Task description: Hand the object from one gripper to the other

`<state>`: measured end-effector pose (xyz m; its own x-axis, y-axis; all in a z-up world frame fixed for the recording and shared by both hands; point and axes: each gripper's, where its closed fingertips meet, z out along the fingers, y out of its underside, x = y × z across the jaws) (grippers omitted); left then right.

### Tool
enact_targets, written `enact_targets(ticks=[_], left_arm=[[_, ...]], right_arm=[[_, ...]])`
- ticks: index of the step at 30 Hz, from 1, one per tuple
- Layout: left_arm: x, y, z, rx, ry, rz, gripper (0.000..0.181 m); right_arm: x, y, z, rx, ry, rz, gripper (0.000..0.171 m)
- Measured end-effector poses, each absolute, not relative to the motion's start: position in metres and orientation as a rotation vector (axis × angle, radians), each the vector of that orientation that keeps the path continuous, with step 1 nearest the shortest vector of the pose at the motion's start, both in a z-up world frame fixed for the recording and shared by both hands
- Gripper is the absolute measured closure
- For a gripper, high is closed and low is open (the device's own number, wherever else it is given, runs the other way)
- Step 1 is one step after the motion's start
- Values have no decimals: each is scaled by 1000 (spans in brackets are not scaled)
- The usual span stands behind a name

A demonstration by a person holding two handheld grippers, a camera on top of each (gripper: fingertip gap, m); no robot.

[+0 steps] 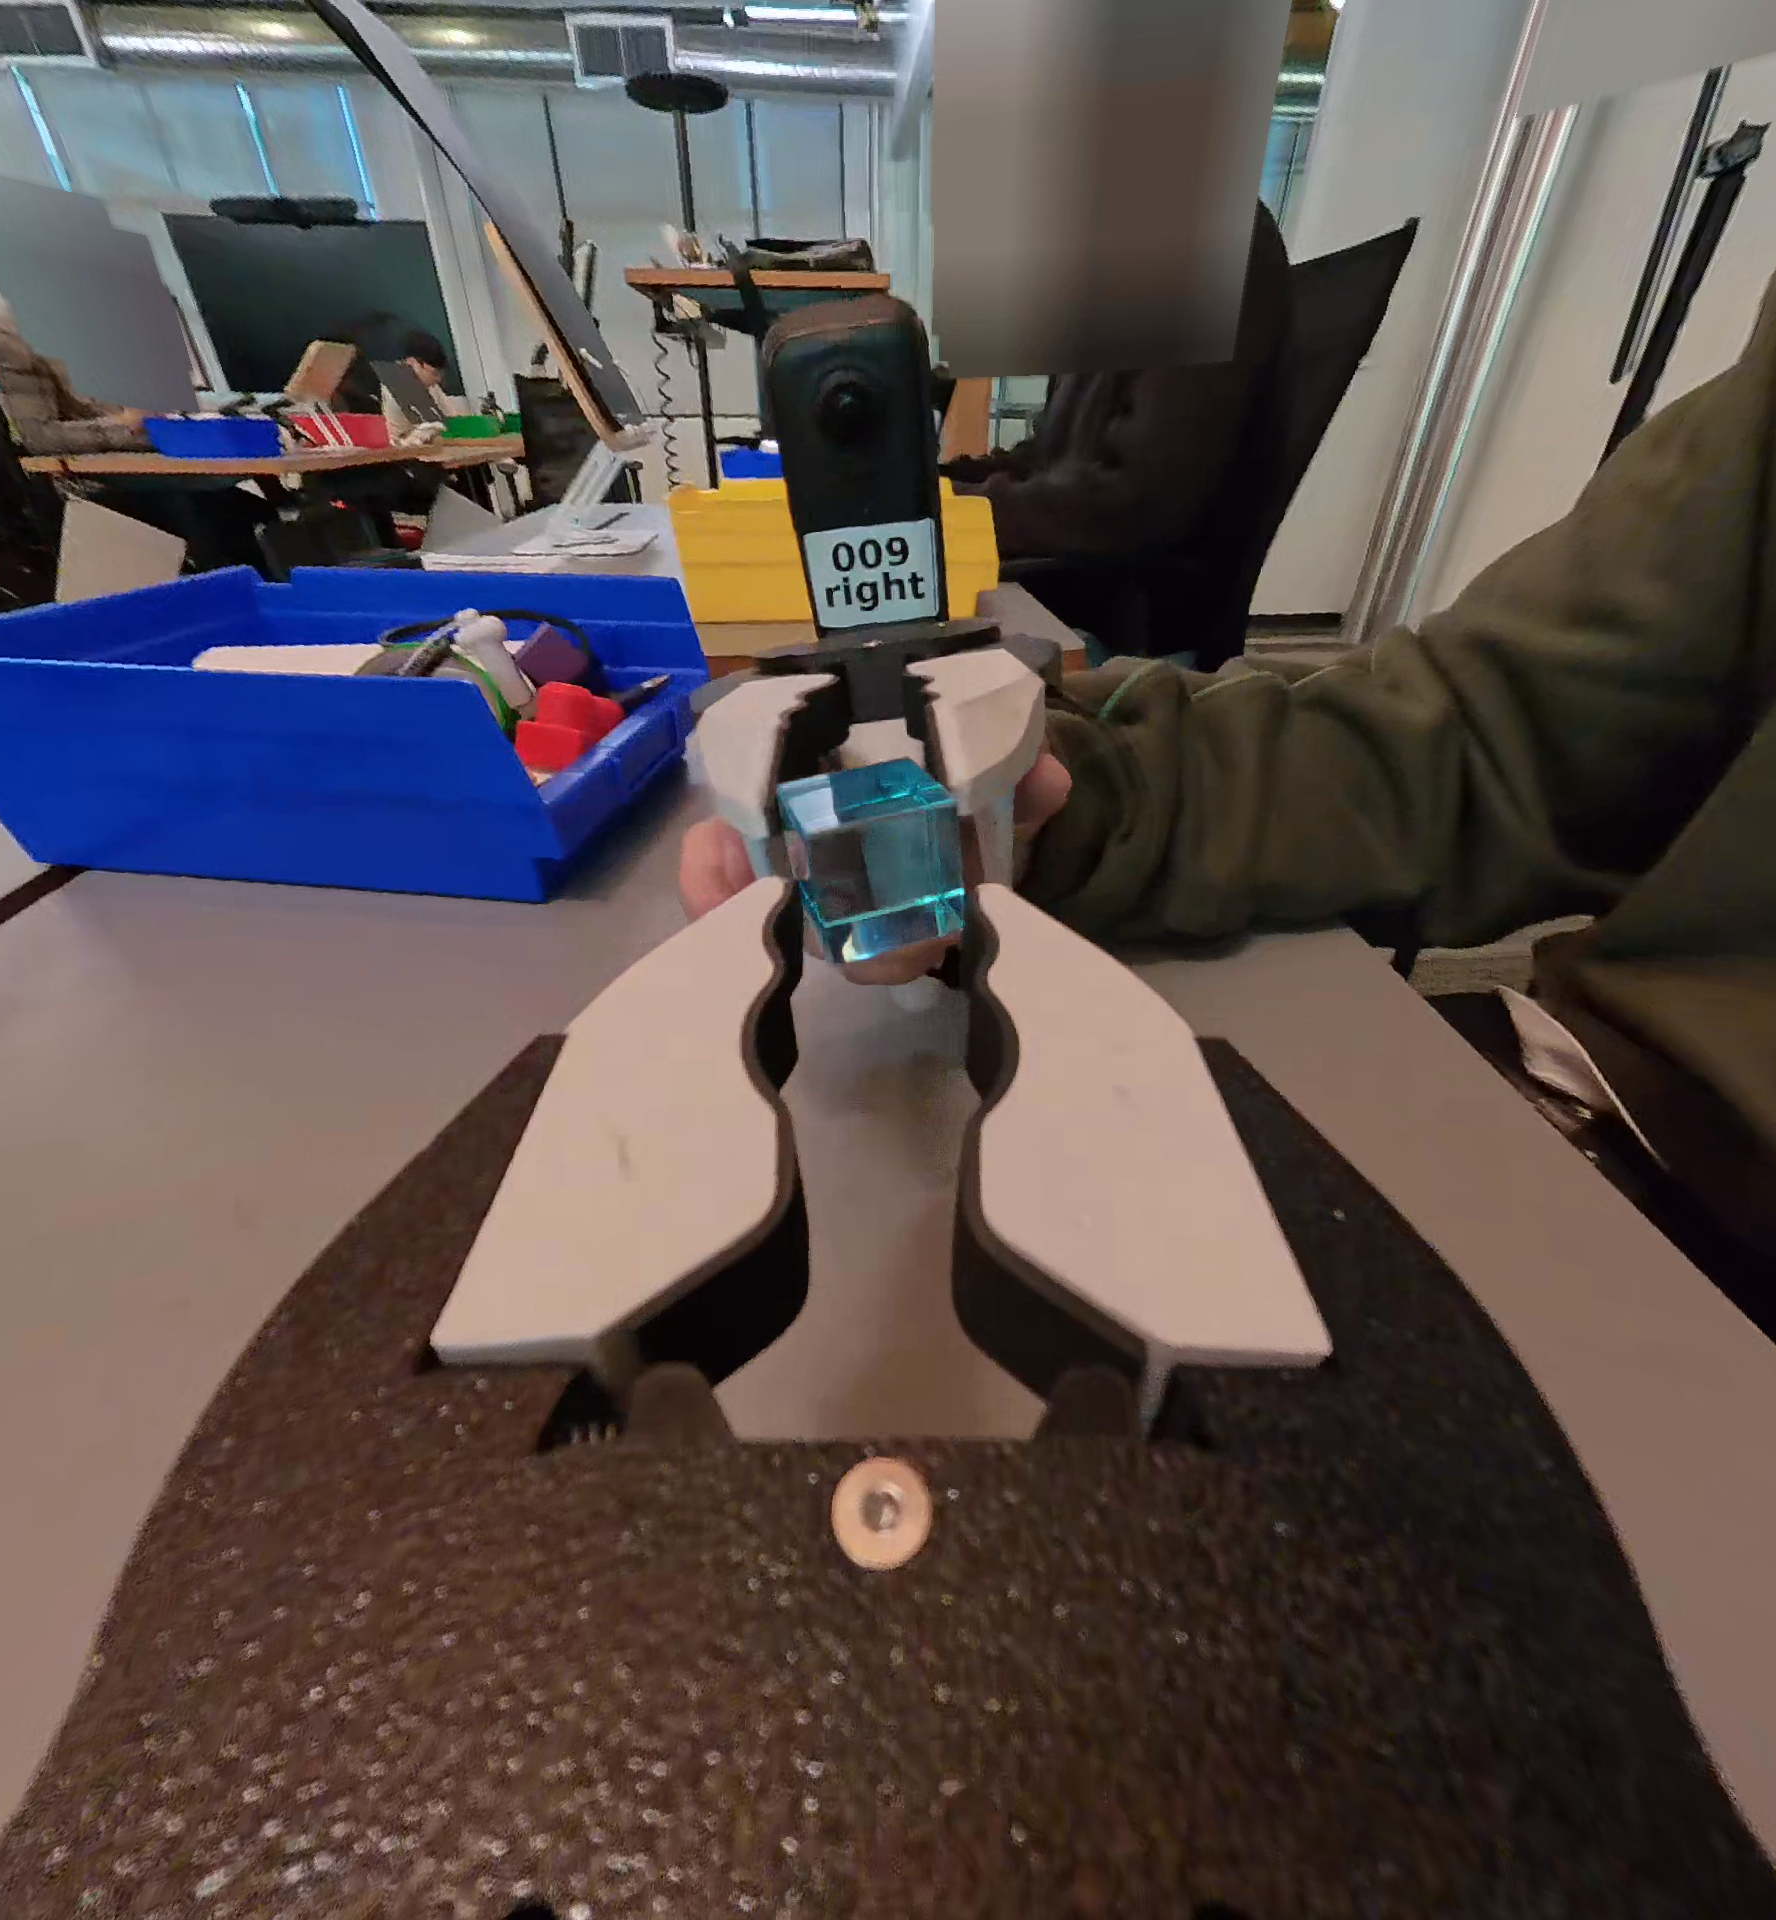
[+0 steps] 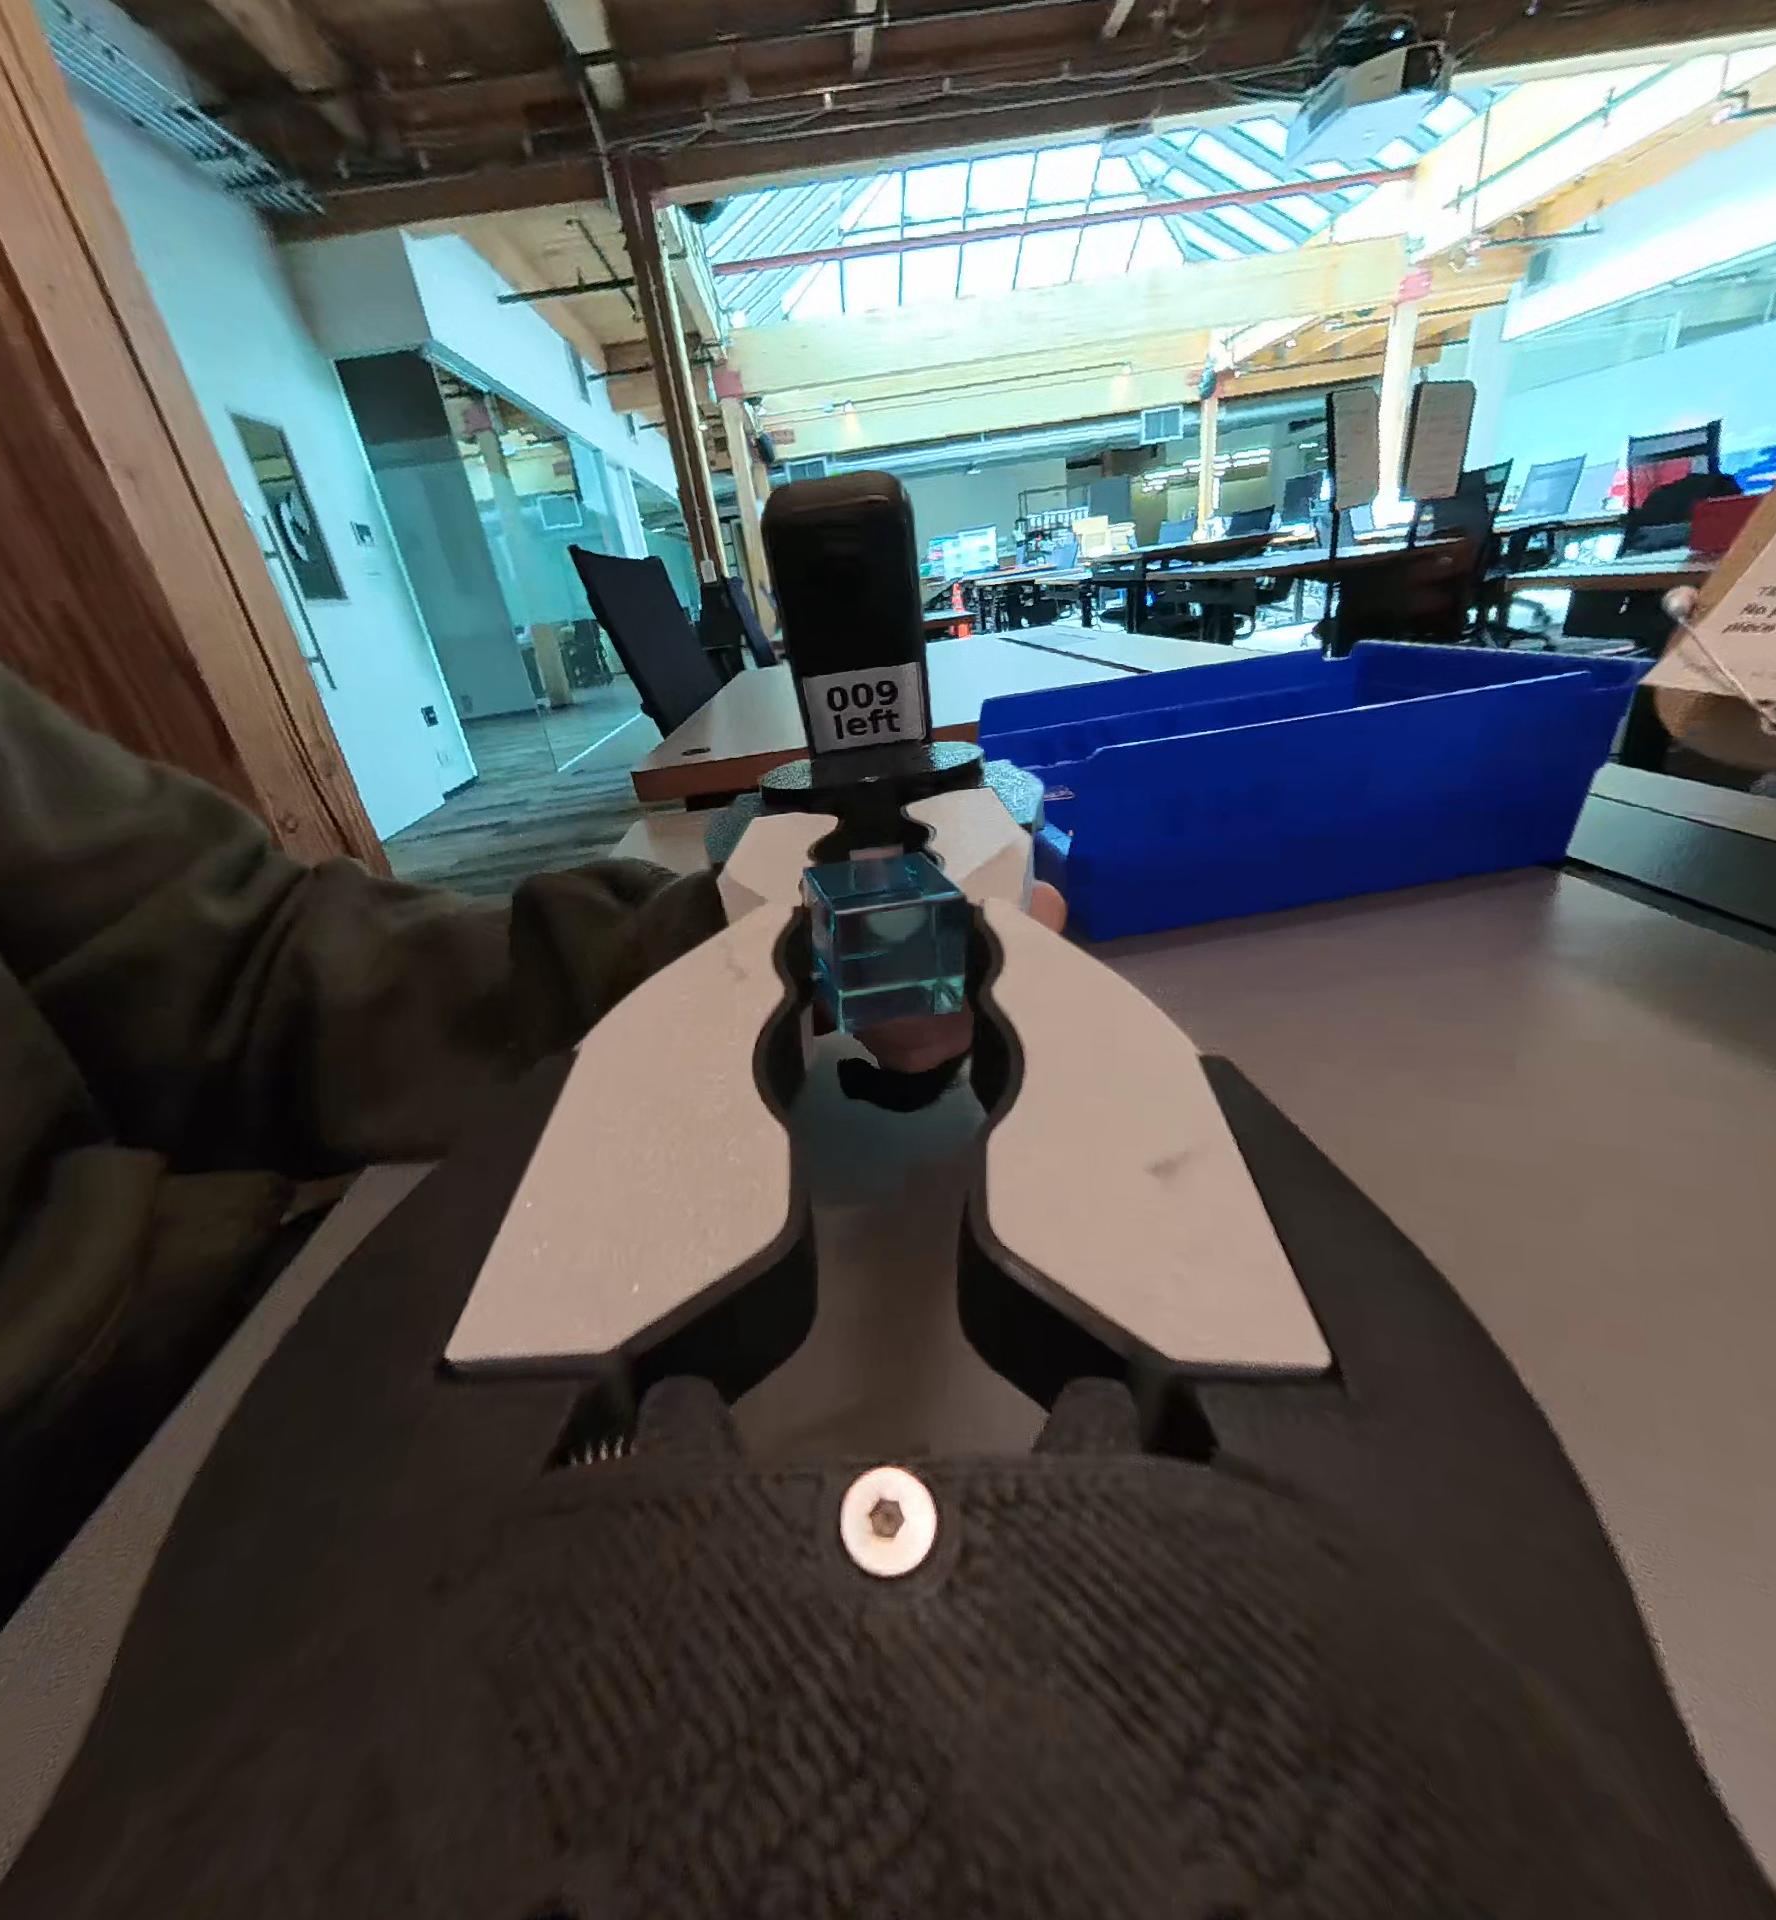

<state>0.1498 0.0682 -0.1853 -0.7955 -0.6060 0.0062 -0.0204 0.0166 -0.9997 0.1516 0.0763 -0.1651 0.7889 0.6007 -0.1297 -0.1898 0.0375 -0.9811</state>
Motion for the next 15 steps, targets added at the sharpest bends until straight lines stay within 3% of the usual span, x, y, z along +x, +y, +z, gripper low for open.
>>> enact_targets(ticks=[8, 11, 15], left_arm=[[159, 71, -194, -714, 1883, -1758, 154], [178, 86, -181, -751, 1627, -1634, 151], [193, 90, -167, -711, 1399, -1347, 136]], right_arm=[[156, 82, -171, -1449, -367, 531, 145], [177, 90, -163, -1400, -190, 443, 146], [207, 90, -155, -1280, 81, 475, 145]])
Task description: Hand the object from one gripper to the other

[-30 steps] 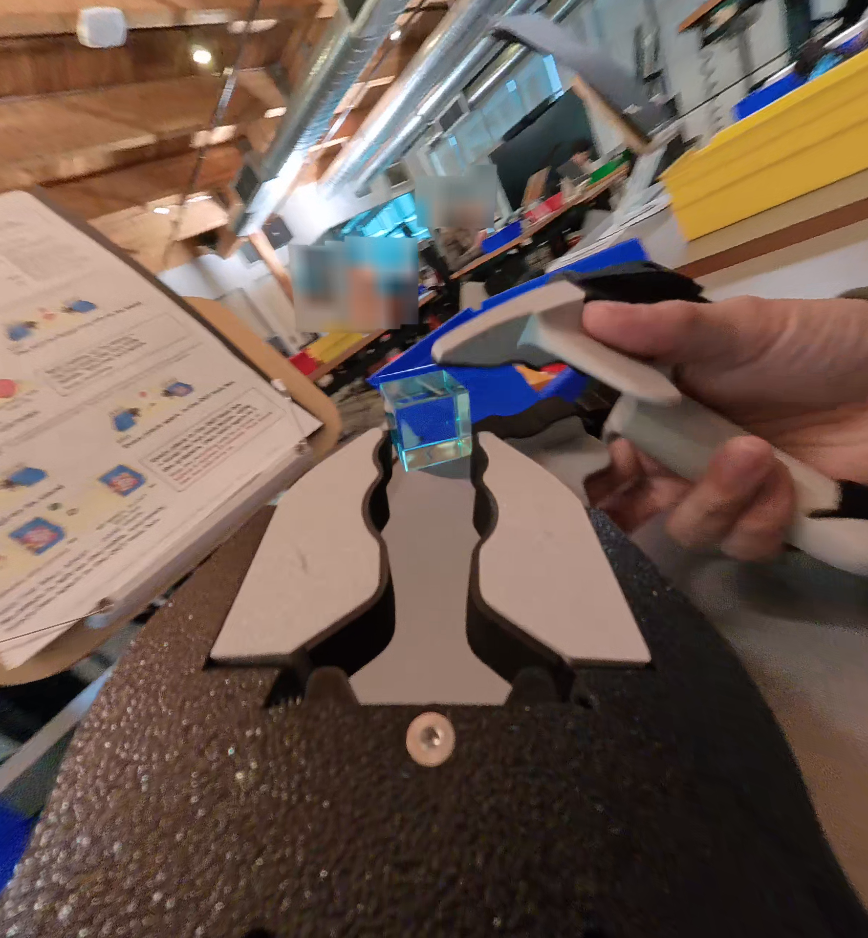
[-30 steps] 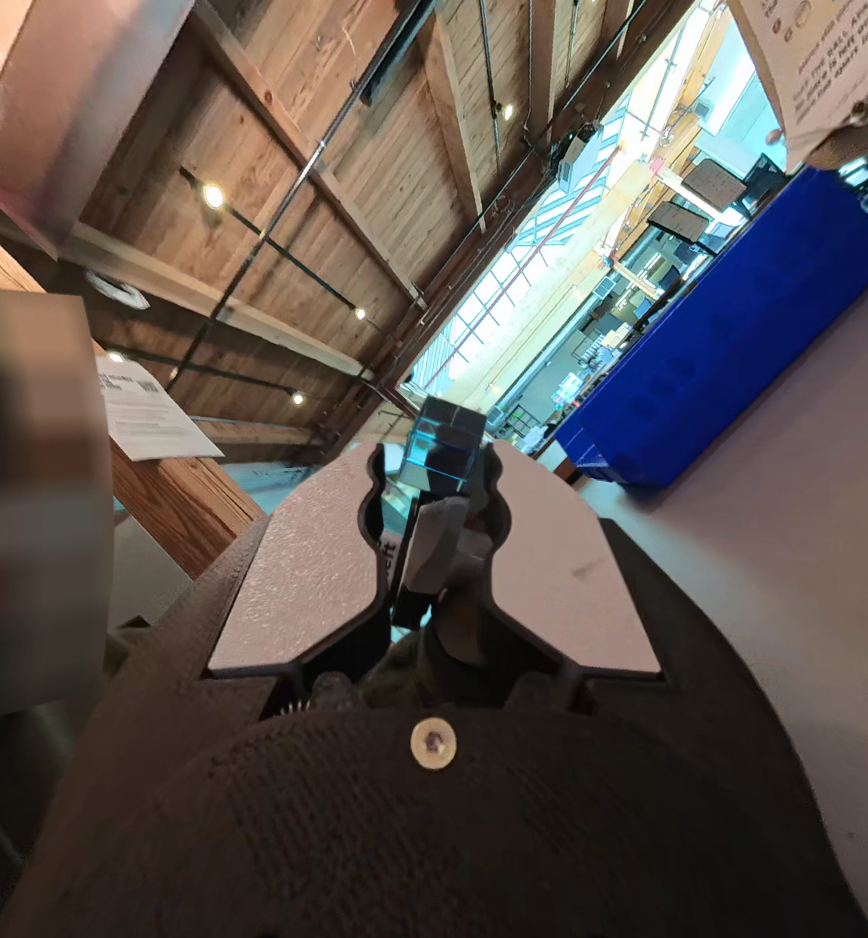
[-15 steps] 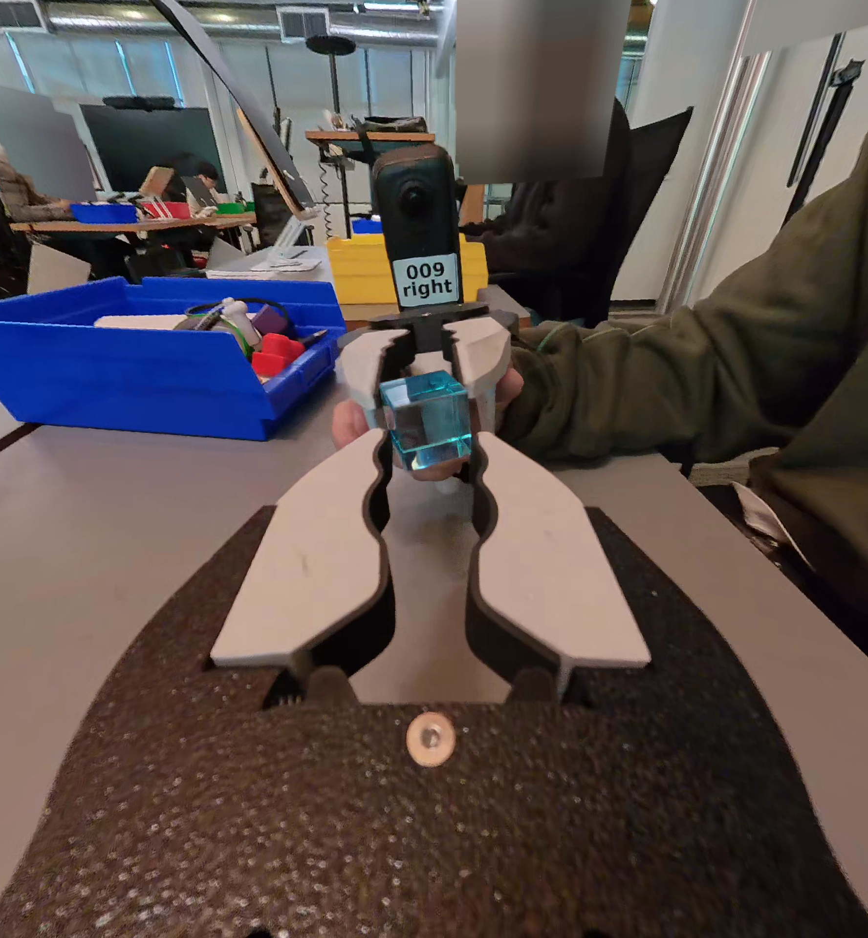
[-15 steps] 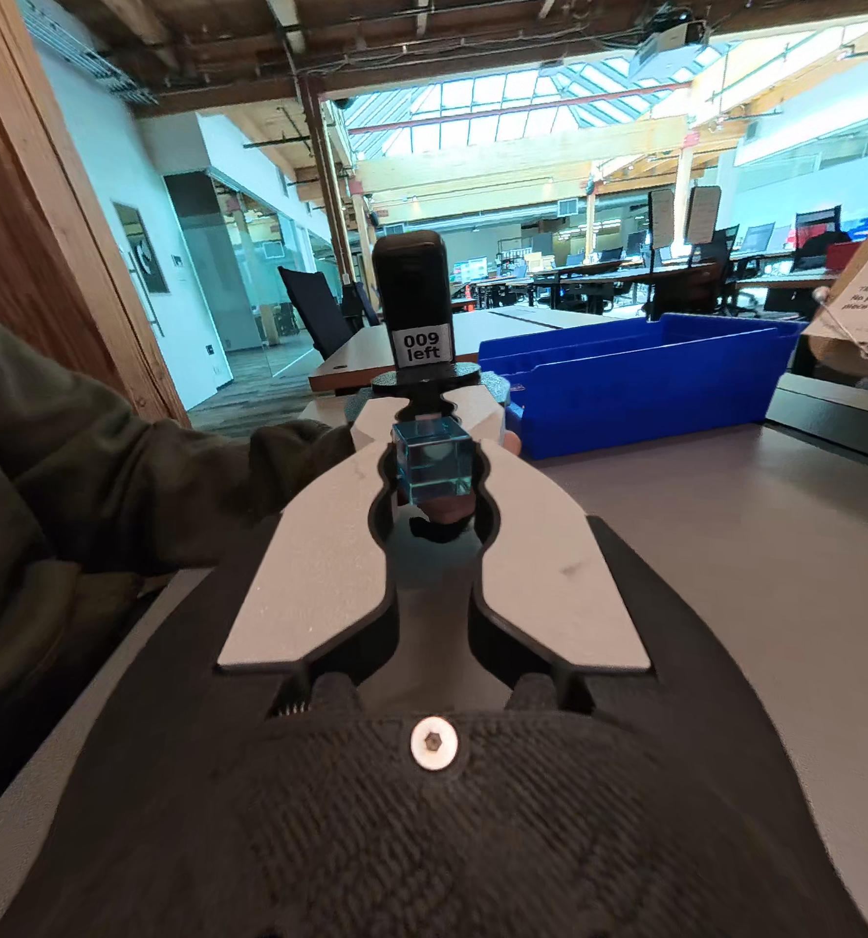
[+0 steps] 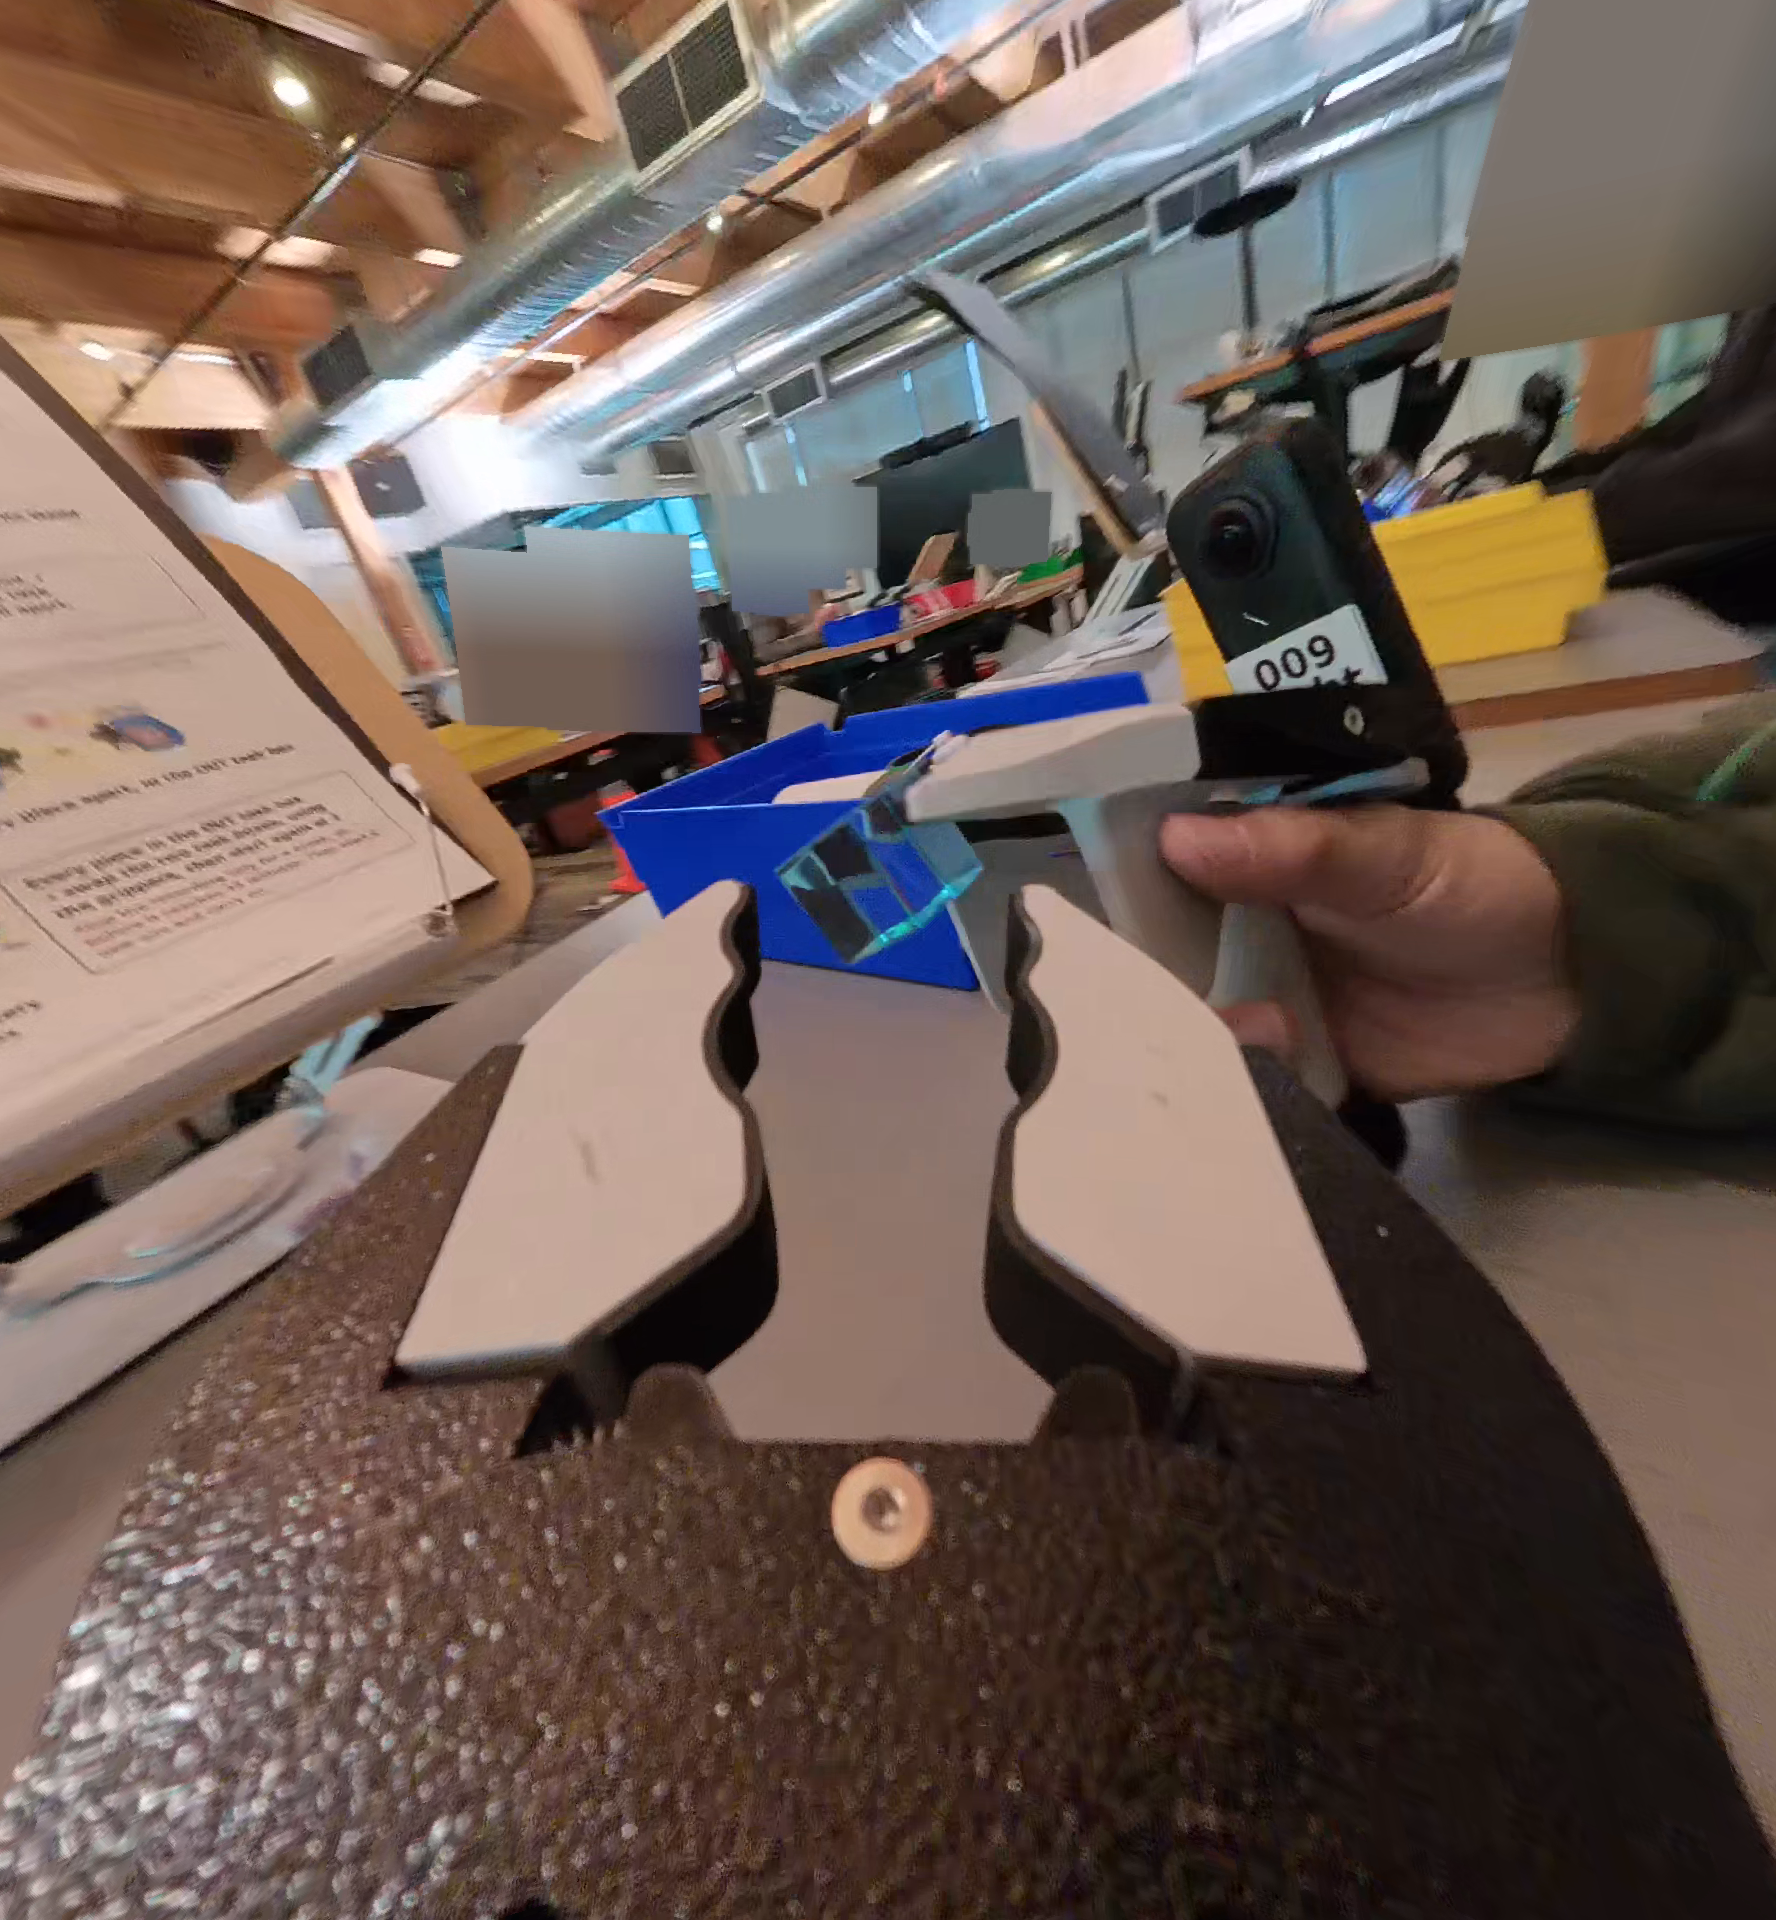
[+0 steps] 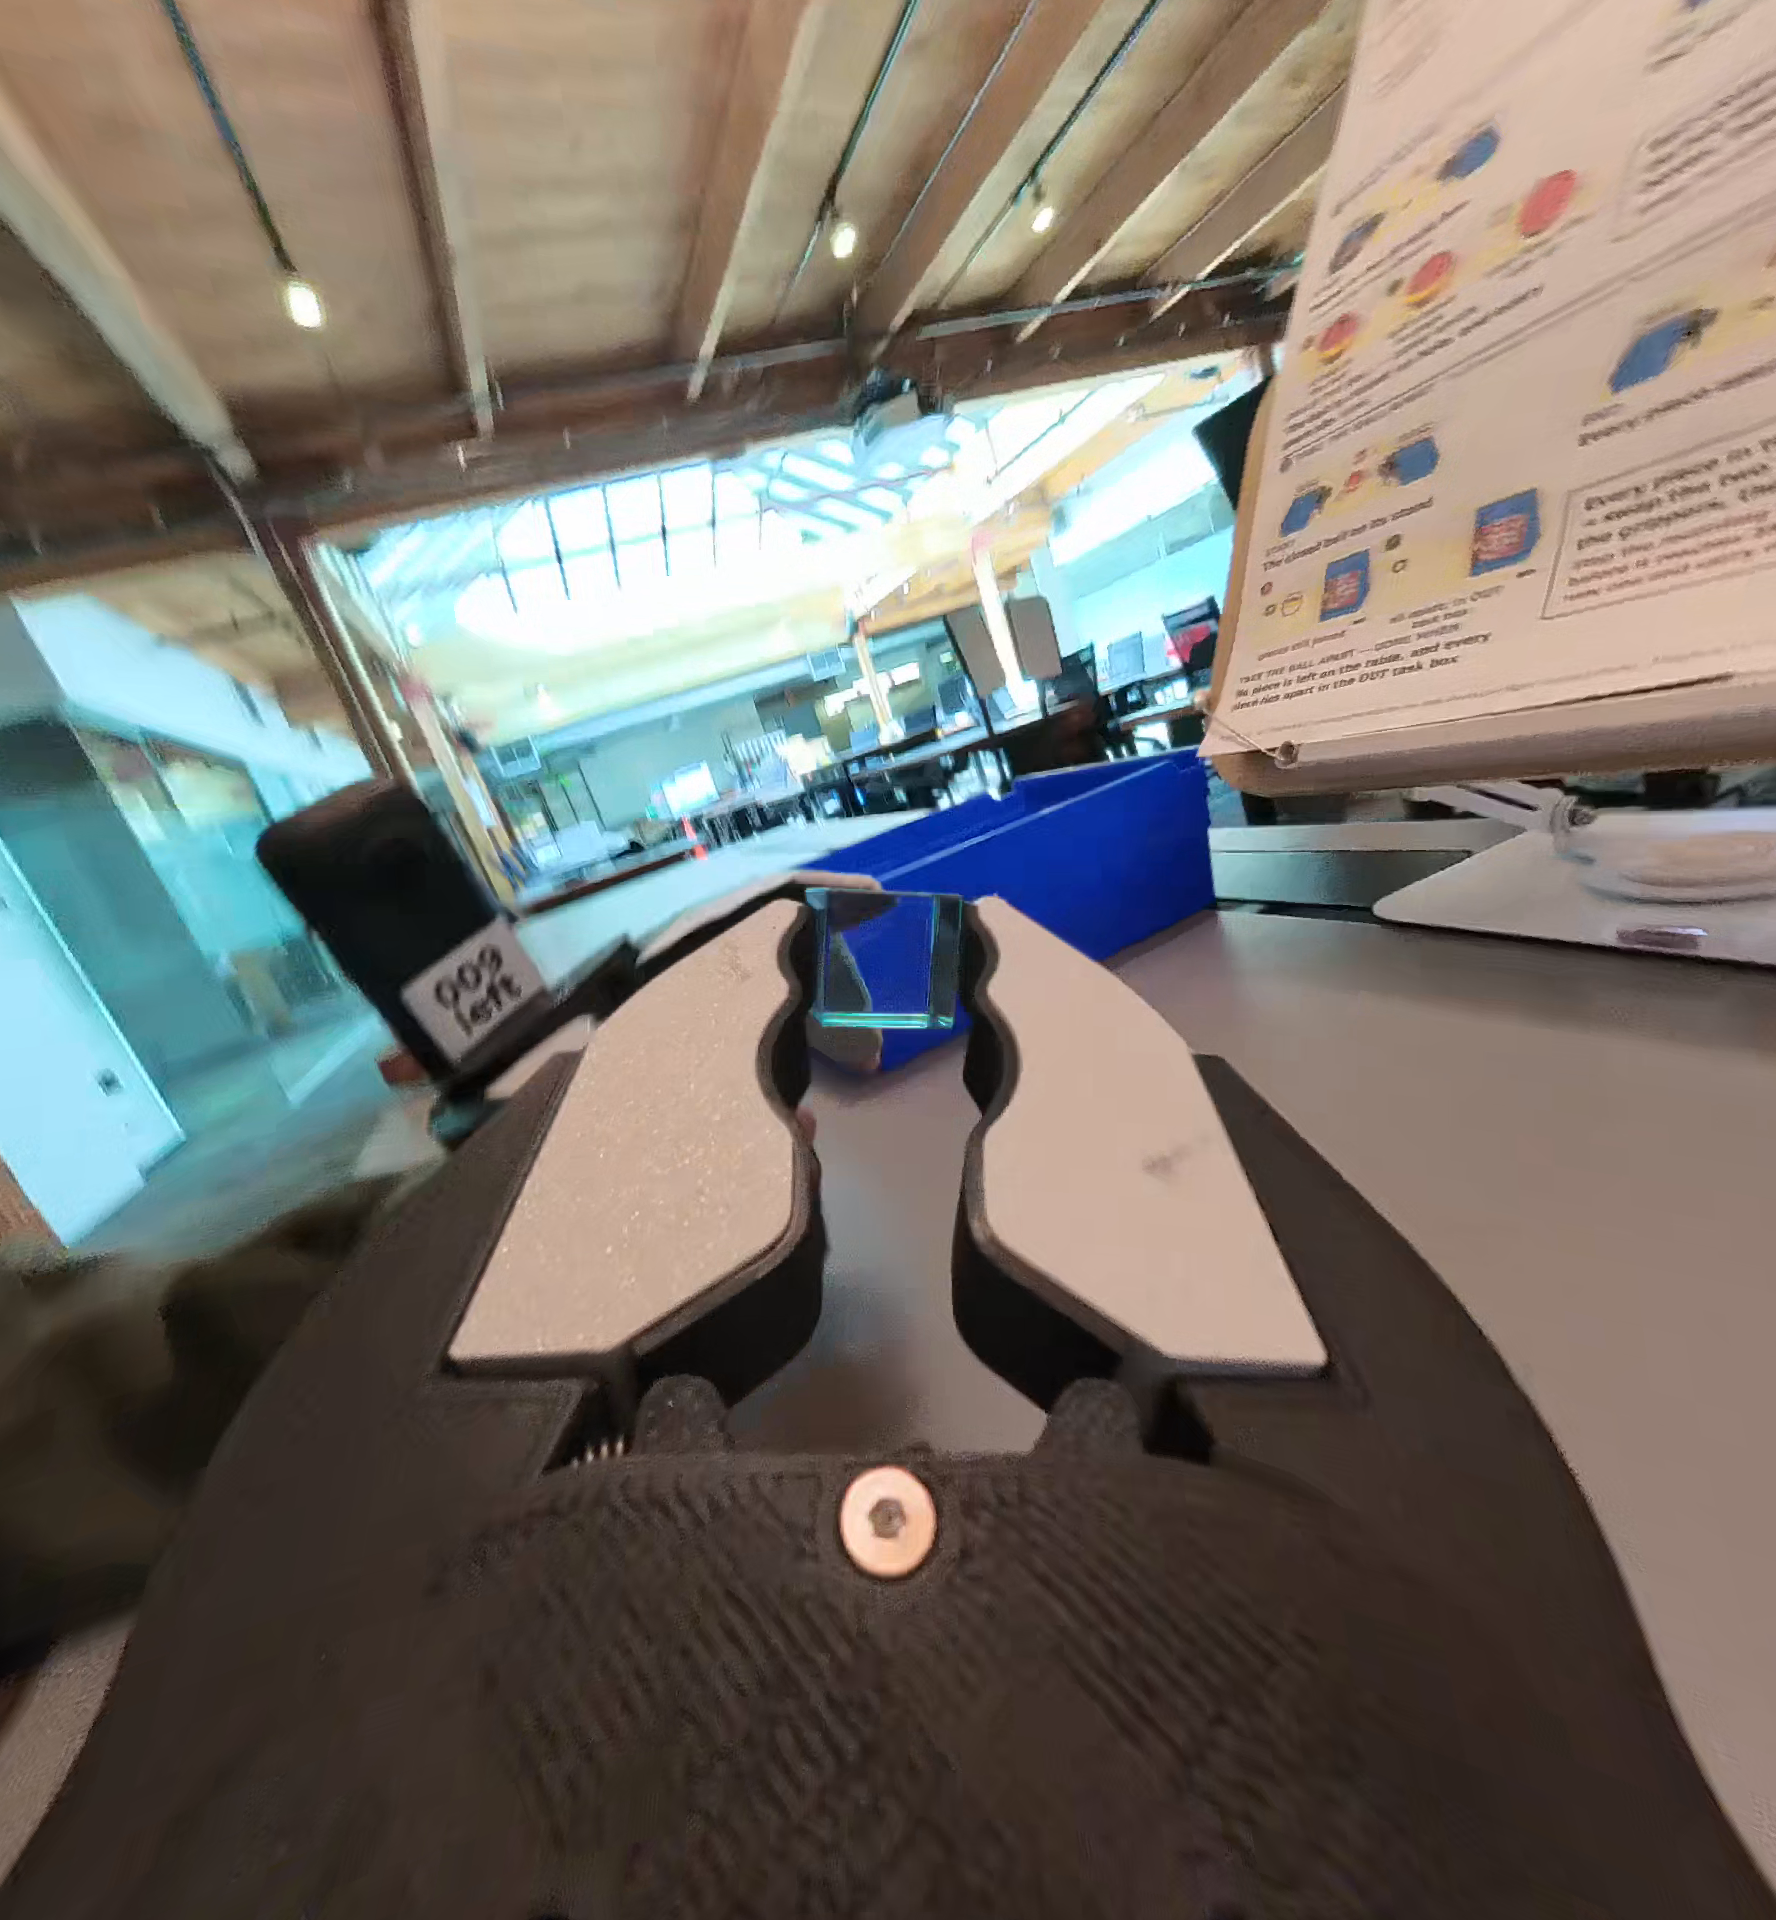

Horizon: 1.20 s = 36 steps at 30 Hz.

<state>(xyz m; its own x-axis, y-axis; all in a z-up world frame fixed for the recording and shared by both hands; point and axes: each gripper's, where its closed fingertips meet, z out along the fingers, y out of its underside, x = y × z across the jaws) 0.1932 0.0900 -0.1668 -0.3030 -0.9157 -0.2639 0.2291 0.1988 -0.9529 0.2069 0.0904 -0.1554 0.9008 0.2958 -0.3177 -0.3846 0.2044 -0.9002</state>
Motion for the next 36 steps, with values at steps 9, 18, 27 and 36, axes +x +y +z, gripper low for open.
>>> enact_targets(ticks=[9, 18, 27, 36], left_arm=[[204, 79, -163, -567, 1261, -804, 135], [195, 97, -149, -566, 1173, -731, 153], [189, 81, -168, -657, 1533, -1356, 154], [148, 67, -192, -663, 1951, -1844, 154]], right_arm=[[217, 84, -140, -985, 385, 784, 145], [195, 89, -138, -928, 375, 1002, 145], [194, 84, -143, -1130, 121, 940, 117], [150, 72, -164, -1388, -394, 624, 122]])
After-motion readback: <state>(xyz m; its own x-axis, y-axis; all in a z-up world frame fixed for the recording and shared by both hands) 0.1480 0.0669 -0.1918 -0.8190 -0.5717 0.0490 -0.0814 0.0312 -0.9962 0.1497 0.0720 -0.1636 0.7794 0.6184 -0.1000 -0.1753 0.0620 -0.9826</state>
